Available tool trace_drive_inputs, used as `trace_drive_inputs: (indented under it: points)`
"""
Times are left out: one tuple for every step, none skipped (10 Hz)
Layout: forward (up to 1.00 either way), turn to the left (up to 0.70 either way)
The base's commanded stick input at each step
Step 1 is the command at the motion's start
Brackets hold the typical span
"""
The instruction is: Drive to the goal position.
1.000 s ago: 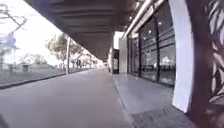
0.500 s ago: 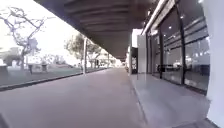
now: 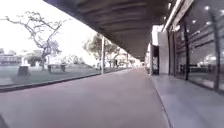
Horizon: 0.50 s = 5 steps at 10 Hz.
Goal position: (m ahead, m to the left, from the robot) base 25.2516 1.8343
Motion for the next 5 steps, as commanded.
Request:
trace_drive_inputs:
  points:
    - [0.7,-0.35]
    - [0.7,-0.35]
    - [0.7,-0.35]
    - [0.7,-0.35]
    - [0.7,-0.2]
